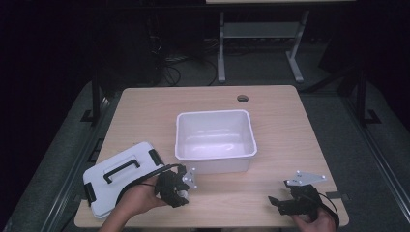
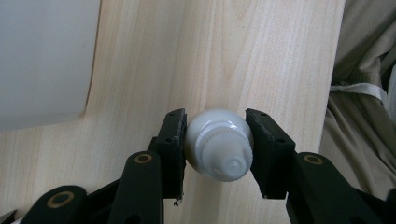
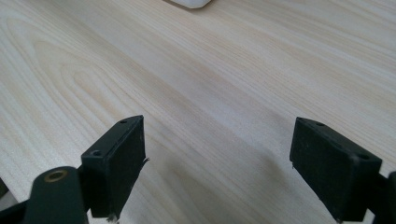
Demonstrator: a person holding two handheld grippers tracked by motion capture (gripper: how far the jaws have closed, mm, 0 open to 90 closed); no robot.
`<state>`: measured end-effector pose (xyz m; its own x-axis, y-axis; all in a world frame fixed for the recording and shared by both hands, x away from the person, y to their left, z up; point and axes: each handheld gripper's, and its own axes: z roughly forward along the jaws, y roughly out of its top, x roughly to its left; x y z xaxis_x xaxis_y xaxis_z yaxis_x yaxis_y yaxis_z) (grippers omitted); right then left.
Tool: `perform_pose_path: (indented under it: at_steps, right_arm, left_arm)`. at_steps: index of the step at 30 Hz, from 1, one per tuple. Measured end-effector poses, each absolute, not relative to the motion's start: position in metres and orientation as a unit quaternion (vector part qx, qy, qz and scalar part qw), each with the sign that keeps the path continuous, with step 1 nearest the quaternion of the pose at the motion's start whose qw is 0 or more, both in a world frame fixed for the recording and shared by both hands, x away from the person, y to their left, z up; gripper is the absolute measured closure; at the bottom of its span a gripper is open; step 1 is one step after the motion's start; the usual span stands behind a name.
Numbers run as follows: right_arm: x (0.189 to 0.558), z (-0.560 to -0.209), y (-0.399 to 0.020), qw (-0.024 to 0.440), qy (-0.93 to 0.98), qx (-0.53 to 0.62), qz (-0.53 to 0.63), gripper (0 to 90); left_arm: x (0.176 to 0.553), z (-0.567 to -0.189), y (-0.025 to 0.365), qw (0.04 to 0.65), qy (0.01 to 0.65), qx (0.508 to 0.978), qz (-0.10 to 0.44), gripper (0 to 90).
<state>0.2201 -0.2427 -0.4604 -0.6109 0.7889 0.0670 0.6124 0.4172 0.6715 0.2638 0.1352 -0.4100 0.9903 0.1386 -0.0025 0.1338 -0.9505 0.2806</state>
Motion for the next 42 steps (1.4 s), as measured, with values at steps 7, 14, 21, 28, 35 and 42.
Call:
perform_pose_path:
  at_steps: [7, 14, 21, 28, 35, 42]
  right_arm:
    - [0.220, -0.460, -0.243, 0.130, 0.832, 0.421, 0.338, 17.7]
    - [0.220, -0.461, -0.242, 0.130, 0.833, 0.420, 0.337, 17.7]
    - [0.221, -0.461, -0.243, 0.129, 0.832, 0.421, 0.338, 17.7]
    - [0.221, -0.462, -0.242, 0.125, 0.833, 0.422, 0.334, 17.7]
    - [0.223, -0.463, -0.242, 0.121, 0.832, 0.425, 0.335, 17.7]
    - [0.224, -0.464, -0.243, 0.119, 0.832, 0.425, 0.336, 17.6]
  left_arm:
    - [0.264, -0.406, 0.135, 0.145, 0.068, 0.987, 0.009, 59.4]
    - [0.262, -0.391, 0.136, 0.148, 0.064, 0.987, 0.016, 59.5]
    - [0.262, -0.373, 0.140, 0.156, 0.063, 0.985, 0.021, 59.4]
    - [0.264, -0.353, 0.140, 0.162, 0.061, 0.985, 0.022, 59.4]
    - [0.269, -0.328, 0.136, 0.167, 0.055, 0.984, 0.022, 59.4]
    - [0.275, -0.307, 0.133, 0.168, 0.052, 0.984, 0.023, 59.5]
